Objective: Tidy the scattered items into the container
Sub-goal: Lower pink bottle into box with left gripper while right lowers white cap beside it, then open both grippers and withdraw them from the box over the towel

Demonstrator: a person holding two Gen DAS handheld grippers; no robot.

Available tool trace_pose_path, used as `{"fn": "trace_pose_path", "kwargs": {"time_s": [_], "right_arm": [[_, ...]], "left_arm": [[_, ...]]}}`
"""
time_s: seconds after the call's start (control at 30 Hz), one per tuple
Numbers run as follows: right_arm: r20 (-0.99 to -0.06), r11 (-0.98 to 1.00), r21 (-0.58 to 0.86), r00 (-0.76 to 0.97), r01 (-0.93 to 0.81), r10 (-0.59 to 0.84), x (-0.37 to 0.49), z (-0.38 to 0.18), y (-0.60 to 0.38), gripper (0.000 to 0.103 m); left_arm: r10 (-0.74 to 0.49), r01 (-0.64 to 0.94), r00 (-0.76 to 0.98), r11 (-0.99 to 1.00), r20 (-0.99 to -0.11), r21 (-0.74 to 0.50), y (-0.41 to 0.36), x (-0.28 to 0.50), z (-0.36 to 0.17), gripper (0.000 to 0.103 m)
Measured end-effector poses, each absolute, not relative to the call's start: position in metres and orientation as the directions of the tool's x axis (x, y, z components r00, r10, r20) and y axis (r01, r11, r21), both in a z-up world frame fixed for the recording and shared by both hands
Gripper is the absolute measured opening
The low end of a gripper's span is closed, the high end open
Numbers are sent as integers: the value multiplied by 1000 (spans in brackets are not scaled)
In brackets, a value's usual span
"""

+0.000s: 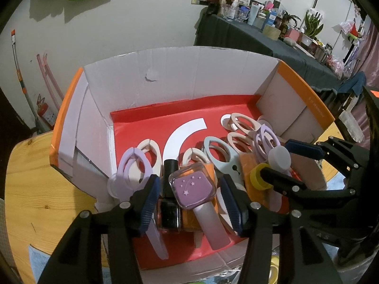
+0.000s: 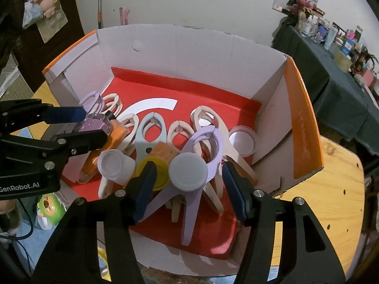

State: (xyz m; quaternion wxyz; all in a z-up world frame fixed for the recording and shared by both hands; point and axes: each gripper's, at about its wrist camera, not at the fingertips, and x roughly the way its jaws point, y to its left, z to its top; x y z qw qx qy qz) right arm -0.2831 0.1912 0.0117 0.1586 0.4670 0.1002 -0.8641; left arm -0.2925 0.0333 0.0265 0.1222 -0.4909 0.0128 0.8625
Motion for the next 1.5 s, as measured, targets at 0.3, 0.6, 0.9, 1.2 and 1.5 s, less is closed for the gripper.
{"fn": "trace_pose_path", "kwargs": {"time_s": [0.3, 0.6, 0.9, 1.2, 1.5], "right_arm": [[-831, -933, -33, -528, 360, -175, -283, 13, 193, 65], [-809, -933, -38, -559, 357, -181, -279, 25, 193, 65], [-766, -925, -46, -608, 378, -211, -252, 58, 187, 65], [-697, -924, -70, -681, 376, -224, -197, 98, 190, 74], [-676, -911, -109, -701, 399, -226, -134, 103, 195, 75]], "left_arm": [[198, -216, -496, -971, -845, -100, 31, -292, 28, 61], [210, -223, -533, -969, -820, -104, 30, -281, 48, 61], [232, -260, -597, -962, -768, -89, 28, -245, 87, 62], [242, -285, -663, -957, -709, -60, 17, -184, 119, 70], [270, -369, -664, -929, -697, -8, 17, -113, 110, 78]]}}
